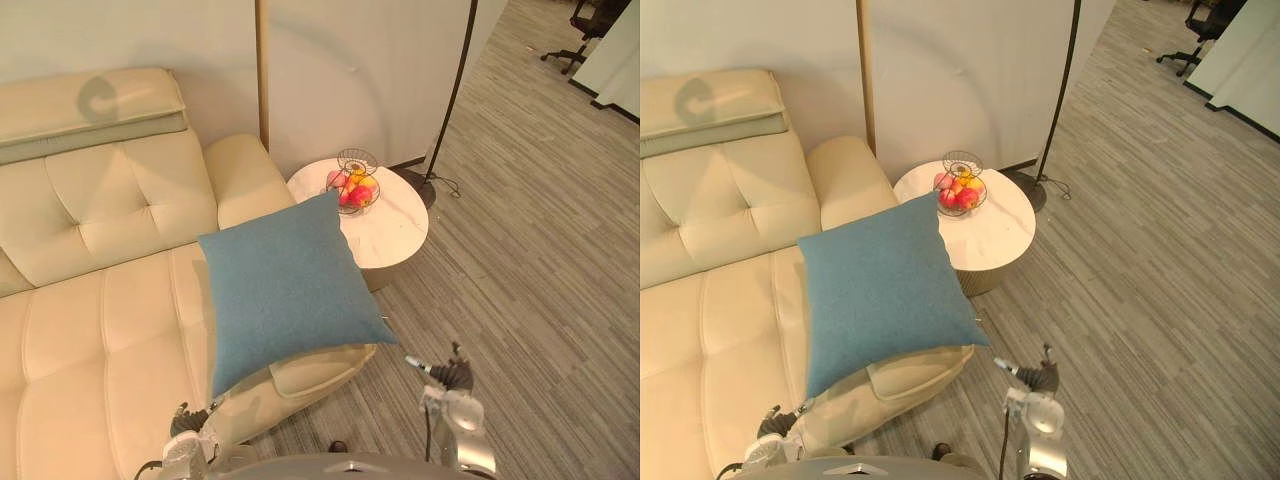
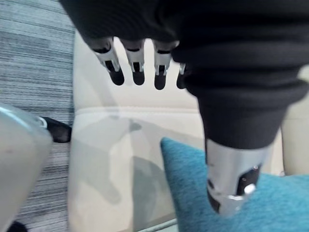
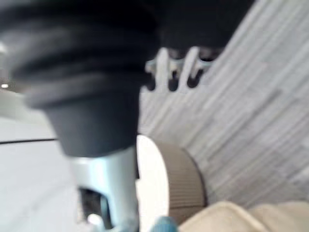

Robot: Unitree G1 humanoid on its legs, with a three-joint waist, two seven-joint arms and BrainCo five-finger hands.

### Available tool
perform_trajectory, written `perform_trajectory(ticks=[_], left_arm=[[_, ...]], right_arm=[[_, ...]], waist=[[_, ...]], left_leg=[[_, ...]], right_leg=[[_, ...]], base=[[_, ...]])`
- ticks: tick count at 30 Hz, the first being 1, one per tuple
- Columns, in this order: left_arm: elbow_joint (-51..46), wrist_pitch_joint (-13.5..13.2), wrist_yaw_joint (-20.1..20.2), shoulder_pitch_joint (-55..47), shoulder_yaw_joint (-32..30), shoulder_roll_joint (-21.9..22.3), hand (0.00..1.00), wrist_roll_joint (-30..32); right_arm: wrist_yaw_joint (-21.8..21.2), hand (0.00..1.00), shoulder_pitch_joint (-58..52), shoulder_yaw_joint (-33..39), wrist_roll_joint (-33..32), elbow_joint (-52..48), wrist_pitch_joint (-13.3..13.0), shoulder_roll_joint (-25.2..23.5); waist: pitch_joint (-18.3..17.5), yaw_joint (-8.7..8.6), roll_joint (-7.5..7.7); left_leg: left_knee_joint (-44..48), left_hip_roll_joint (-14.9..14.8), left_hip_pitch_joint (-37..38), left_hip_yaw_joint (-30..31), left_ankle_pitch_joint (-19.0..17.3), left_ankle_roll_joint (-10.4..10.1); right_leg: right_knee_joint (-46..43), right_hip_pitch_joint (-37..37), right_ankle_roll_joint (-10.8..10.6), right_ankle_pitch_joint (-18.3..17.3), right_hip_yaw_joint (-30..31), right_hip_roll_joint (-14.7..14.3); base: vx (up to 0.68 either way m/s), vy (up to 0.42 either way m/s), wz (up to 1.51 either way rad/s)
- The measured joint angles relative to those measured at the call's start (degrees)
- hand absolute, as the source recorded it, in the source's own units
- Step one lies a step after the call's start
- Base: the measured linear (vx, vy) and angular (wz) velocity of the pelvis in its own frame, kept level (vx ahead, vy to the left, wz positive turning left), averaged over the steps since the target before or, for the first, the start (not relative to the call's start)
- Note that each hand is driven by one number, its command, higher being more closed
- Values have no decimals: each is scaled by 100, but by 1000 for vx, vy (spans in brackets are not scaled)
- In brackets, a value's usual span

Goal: Pick up cushions and gather them together orderly.

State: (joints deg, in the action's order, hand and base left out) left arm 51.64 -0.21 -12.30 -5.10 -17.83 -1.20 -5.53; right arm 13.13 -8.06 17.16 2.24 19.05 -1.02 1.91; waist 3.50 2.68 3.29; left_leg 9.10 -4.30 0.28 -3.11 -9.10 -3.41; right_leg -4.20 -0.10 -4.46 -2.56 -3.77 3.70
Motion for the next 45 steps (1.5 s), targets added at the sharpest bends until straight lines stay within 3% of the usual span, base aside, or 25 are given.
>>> perform_trajectory(ticks=[7, 11, 18, 26, 27, 28, 31, 37, 45], left_arm=[[-525, -19, -118, 14, -3, -357, 0, -131], [-617, -61, -134, 317, 217, -451, 0, -408], [-853, -148, -243, 1773, 1175, -430, 0, -791], [-723, -183, -404, 3604, 1807, -501, 0, -835], [-584, -181, -415, 3878, 1876, -563, 0, -835], [-467, -163, -449, 4132, 1937, -636, 100, -838], [-323, -97, -479, 4798, 2084, -845, 100, -839], [-598, -82, -534, 5000, 2127, -1058, 100, -874], [-1766, -82, -688, 4570, 2149, -1108, 100, -1004]], right_arm=[[-59, 0, 383, -186, 228, -263, -1, 492], [-78, 0, 863, -683, 256, -472, -14, 908], [-187, 0, 2561, -1666, 210, -388, -1, 1202], [137, 0, 4581, -2040, -103, 896, 186, 1227], [219, 100, 4814, -2107, -204, 1019, 228, 1226], [253, 100, 5025, -2154, -251, 1139, 250, 1221], [382, 100, 5402, -2266, -427, 1157, 271, 1222], [464, 100, 5435, -2376, -725, 767, 266, 1226], [465, 100, 4295, -2368, -764, -672, 175, 1096]], waist=[[25, -44, -36], [108, -63, -36], [1054, -80, -86], [1950, -33, -94], [2030, -31, -103], [2091, -27, -98], [2133, -25, -104], [2134, 20, -105], [2132, 87, -105]], left_leg=[[-276, 92, -31, 5, 210, 55], [-557, 182, -286, 85, 553, 59], [-410, 168, -1433, 394, 1014, -31], [330, 157, -2467, 488, 1060, 13], [383, 154, -2569, 488, 1062, 13], [381, 149, -2646, 485, 1081, 12], [335, 119, -2979, 461, 1197, -3], [44, 20, -3010, 380, 1316, -76], [-244, -51, -2593, 280, 1480, -141]], right_leg=[[296, -37, 13, 295, 23, 41], [307, -397, 20, 395, 6, 95], [272, -1339, 132, 736, -170, 82], [-149, -2168, 158, 953, -210, 56], [-195, -2257, 164, 967, -205, 56], [-237, -2369, 167, 982, -190, 54], [-350, -2776, 196, 1010, -174, 56], [-459, -2981, 259, 993, -176, 31], [-556, -2734, 308, 858, -247, 25]], base=[[-53, 21, -1], [-143, -19, 6], [-226, -39, 20], [-128, -15, 5], [-104, 13, -3], [-100, 3, -2], [-89, -13, -2], [-31, -26, -2], [35, -30, 3]])
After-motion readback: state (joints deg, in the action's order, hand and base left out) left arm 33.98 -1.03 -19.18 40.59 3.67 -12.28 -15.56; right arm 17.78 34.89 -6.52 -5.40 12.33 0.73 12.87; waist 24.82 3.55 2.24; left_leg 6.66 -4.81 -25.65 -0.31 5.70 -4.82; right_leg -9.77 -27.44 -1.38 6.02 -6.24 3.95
